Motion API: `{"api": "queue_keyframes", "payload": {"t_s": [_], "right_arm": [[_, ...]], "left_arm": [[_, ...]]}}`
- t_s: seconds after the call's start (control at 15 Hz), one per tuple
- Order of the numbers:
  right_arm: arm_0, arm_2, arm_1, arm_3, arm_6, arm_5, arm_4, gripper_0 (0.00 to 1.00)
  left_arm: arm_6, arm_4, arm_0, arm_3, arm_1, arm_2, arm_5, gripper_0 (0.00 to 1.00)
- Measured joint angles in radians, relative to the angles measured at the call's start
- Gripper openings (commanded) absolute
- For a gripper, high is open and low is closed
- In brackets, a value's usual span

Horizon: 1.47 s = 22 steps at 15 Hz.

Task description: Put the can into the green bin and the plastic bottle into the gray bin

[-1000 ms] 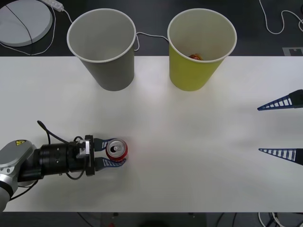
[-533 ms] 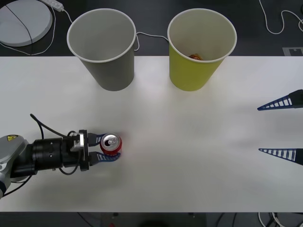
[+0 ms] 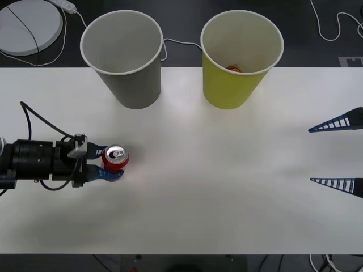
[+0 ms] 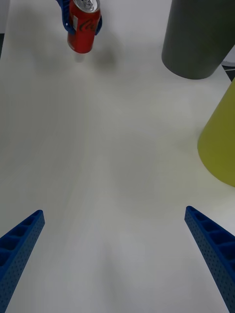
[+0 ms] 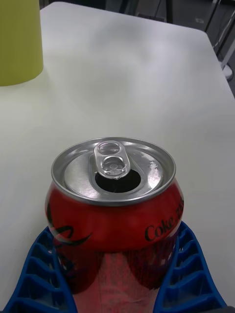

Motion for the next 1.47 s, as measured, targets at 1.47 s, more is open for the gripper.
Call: {"api": "queue_keyframes", "payload": {"t_s": [1.47], "right_arm": [[0.000, 0.000, 0.000, 0.000, 0.000, 0.000, 0.000, 1.00]], "left_arm": [[1.173, -0.498, -0.120, -0.927, 0.053, 0.099, -0.219, 0.00]]}}
